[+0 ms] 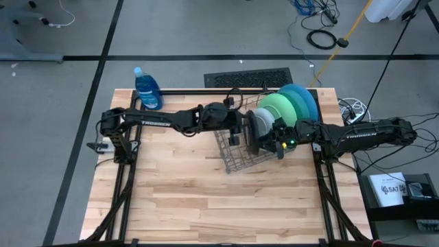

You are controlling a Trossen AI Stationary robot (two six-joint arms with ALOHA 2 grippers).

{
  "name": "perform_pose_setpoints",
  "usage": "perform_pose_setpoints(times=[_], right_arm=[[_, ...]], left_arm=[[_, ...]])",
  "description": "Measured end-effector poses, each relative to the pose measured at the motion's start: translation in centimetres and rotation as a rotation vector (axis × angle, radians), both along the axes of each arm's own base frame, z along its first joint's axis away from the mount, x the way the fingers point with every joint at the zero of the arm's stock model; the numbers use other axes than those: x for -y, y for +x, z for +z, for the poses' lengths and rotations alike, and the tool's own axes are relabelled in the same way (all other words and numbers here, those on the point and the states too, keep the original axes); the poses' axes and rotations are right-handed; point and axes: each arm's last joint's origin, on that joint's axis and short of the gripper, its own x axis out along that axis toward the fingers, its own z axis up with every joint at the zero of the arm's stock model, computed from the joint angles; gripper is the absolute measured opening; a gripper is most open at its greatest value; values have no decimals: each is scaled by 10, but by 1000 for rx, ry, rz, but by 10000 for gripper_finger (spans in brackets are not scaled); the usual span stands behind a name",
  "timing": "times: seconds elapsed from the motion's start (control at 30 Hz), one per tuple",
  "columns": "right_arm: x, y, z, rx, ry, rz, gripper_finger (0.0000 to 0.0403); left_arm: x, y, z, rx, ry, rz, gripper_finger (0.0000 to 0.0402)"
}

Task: Sort dishes
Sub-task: Put the black plate into the dish rack

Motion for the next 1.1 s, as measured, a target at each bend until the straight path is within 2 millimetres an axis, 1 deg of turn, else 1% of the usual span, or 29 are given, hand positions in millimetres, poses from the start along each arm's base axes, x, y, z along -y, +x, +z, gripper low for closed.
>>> perform_pose_setpoints(times=[0.13, 0.33, 0.53, 0.63, 0.73, 0.87, 1.0, 1.1], right_arm=[[0, 0, 0, 1, -17, 4, 146], [-1, 0, 0, -2, -30, 18, 146], [0, 1, 10, -21, -83, 29, 146], [0, 0, 19, -66, -117, 14, 146], [0, -1, 29, -101, -151, -3, 146], [-1, -3, 38, -172, -186, -37, 146], [0, -6, 40, -230, -202, -51, 146], [0, -8, 40, -261, -213, -49, 146]], left_arm=[[-6, 5, -5, -28, -38, 16, 127], [-6, 7, -11, -61, -51, 23, 127], [-7, 6, -13, -76, -75, 36, 127], [-7, 5, -17, -107, -79, 41, 127], [-7, 5, -25, -150, -85, 41, 127], [-6, 4, -19, -125, -102, 44, 127], [-6, 3, -23, -154, -110, 47, 127], [-6, 3, -22, -147, -109, 47, 127]])
